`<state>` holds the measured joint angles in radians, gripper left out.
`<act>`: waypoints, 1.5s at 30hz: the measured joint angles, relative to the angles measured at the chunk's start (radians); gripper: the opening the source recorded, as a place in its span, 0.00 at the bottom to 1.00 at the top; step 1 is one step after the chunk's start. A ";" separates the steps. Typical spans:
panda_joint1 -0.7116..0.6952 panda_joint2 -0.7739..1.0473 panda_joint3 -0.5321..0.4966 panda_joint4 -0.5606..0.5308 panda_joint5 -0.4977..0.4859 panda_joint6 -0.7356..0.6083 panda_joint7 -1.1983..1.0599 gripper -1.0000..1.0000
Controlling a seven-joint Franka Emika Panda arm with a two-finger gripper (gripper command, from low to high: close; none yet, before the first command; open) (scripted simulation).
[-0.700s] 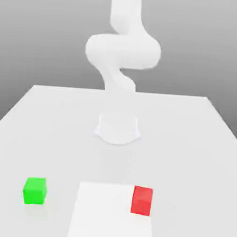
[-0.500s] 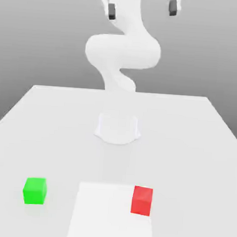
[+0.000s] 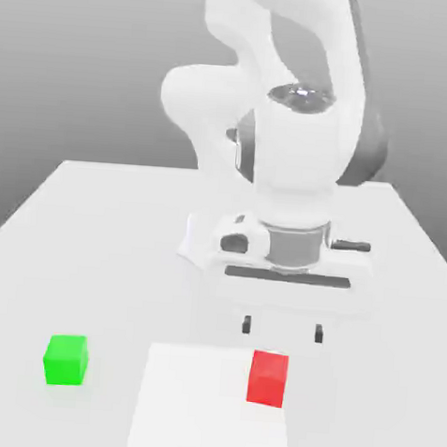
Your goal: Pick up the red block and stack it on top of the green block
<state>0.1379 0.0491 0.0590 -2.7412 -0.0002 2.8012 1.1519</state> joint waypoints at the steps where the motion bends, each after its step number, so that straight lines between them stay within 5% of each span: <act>1: 0.002 0.031 -0.005 0.001 -0.014 0.026 0.012 0.50; 6: 0.020 0.189 -0.029 0.020 -0.039 0.160 0.033 0.50; 7: 0.023 0.208 -0.032 0.022 -0.041 0.176 0.035 0.00; 14: 0.023 0.206 -0.033 0.022 -0.046 0.175 0.039 0.00; 21: 0.015 0.006 -0.016 -0.007 -0.011 0.004 0.013 0.00; 38: -0.453 -0.076 -0.266 0.068 -0.012 -0.151 0.619 0.00; 45: -0.494 0.002 -0.228 0.085 0.030 -0.084 0.628 0.00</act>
<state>-0.3561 0.0508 -0.1692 -2.6566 0.0297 2.7172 1.7796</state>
